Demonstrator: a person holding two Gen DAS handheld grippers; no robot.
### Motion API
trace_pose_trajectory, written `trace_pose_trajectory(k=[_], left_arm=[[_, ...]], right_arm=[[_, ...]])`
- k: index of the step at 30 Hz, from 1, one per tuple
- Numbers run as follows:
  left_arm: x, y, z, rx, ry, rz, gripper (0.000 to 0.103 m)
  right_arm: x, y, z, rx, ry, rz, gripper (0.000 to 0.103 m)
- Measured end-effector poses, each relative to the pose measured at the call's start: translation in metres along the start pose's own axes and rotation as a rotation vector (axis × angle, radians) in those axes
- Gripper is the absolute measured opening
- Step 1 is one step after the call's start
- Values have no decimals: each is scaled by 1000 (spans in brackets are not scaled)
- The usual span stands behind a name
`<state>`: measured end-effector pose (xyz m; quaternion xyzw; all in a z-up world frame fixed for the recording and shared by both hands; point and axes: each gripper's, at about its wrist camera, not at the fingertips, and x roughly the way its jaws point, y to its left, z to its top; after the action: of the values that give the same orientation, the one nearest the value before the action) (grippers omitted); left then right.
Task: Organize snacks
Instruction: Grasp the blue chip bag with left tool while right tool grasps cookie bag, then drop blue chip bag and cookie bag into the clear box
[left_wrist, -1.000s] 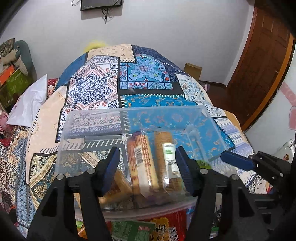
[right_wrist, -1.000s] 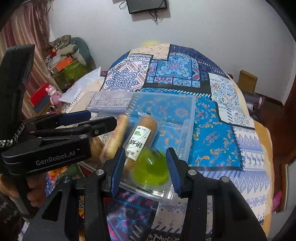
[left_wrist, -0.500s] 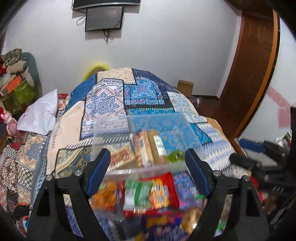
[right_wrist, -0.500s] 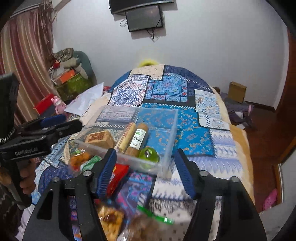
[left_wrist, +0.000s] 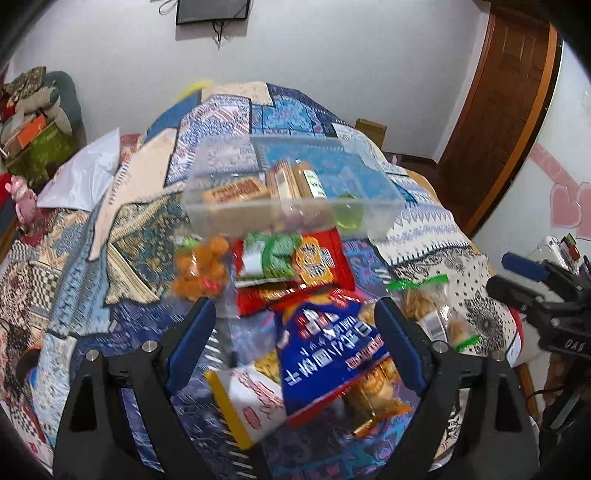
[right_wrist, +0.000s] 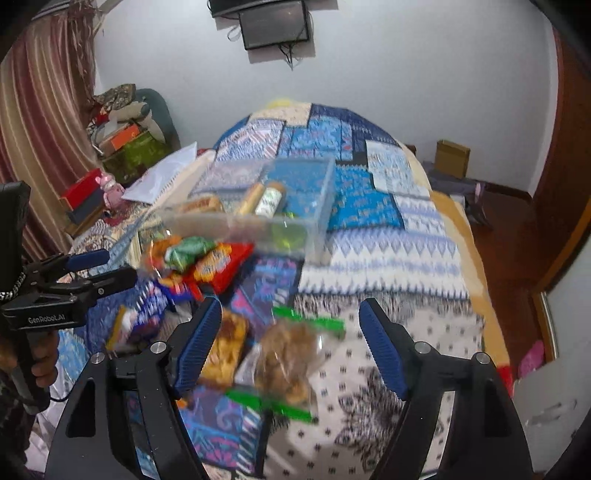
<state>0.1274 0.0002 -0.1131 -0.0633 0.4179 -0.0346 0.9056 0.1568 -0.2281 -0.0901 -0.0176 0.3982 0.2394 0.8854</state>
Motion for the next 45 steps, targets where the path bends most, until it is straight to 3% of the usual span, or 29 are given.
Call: trace_pose_trajectory(k=[11,21,26,30,33,39,45], left_arm=[[32,-11,-18,-27,61,-24,88],[46,0,-29,-87,75,-60,88],[52,-2,-28,-100,65,-86,78],[50,-1,-26,-105,45,-88,64],[46,2,-26,-115,32,-90,58],[33,4,-25,-92,6,-76,44],[19,6,-22,-73,-28,-78,41]], right_arm=[[24,-13,-40,73,103,-9,74],[53,-7,-45,75,163,40,74],[63,-11,-47,113,178,83,74],[62,-10,-47,117,174,131,50],[59,-7,-47,101,161,111,46],[49,-4,-44,88,130,99,44],[31,-4,-30,78,76,94,44]])
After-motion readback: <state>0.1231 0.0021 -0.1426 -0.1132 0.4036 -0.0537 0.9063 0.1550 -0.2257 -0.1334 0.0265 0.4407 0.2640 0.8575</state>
